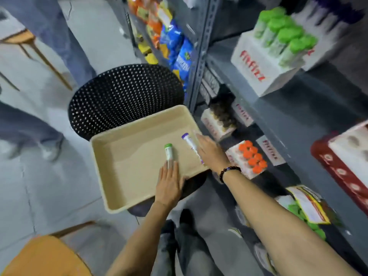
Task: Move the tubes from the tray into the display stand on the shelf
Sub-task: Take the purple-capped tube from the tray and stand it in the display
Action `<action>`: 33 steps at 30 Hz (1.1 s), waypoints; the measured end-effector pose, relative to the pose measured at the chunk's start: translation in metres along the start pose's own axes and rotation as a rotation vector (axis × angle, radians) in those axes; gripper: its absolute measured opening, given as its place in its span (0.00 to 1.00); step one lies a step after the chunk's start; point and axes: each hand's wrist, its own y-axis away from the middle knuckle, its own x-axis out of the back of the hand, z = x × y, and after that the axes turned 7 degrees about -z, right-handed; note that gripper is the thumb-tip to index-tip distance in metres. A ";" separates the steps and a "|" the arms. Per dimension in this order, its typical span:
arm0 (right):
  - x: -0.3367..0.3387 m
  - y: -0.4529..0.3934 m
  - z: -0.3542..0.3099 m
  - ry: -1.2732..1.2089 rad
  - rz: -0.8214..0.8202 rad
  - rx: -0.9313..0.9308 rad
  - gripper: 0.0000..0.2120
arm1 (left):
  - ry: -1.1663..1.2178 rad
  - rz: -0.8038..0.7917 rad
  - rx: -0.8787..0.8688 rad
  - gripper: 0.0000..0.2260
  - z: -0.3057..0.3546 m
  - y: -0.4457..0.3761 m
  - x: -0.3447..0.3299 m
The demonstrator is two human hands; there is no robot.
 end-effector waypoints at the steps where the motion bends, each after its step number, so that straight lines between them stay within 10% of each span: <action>1: -0.007 -0.014 0.001 0.030 -0.026 0.012 0.23 | 0.015 -0.012 0.021 0.33 -0.001 -0.005 -0.004; 19: -0.072 -0.127 0.009 0.449 -0.121 0.006 0.16 | 0.008 -0.069 0.105 0.32 -0.011 -0.022 -0.035; 33: 0.043 -0.060 -0.002 -0.173 0.157 -0.056 0.14 | -0.032 -0.098 0.039 0.39 0.000 -0.020 -0.011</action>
